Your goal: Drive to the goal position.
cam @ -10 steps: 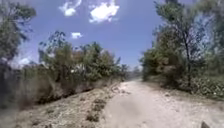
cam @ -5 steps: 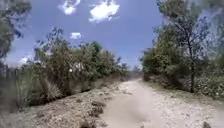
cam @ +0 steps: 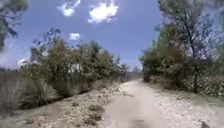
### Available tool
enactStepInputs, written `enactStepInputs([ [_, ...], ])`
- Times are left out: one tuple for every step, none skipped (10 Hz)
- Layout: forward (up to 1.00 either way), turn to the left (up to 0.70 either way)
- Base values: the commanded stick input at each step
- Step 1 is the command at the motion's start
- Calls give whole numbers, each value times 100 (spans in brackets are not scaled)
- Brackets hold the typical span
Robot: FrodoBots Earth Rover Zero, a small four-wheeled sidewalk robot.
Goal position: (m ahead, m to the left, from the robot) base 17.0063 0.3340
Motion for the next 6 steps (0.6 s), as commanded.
enactStepInputs([
  [45, -27],
  [45, -27],
  [45, -20],
  [45, -13],
  [45, -5],
  [45, 0],
])
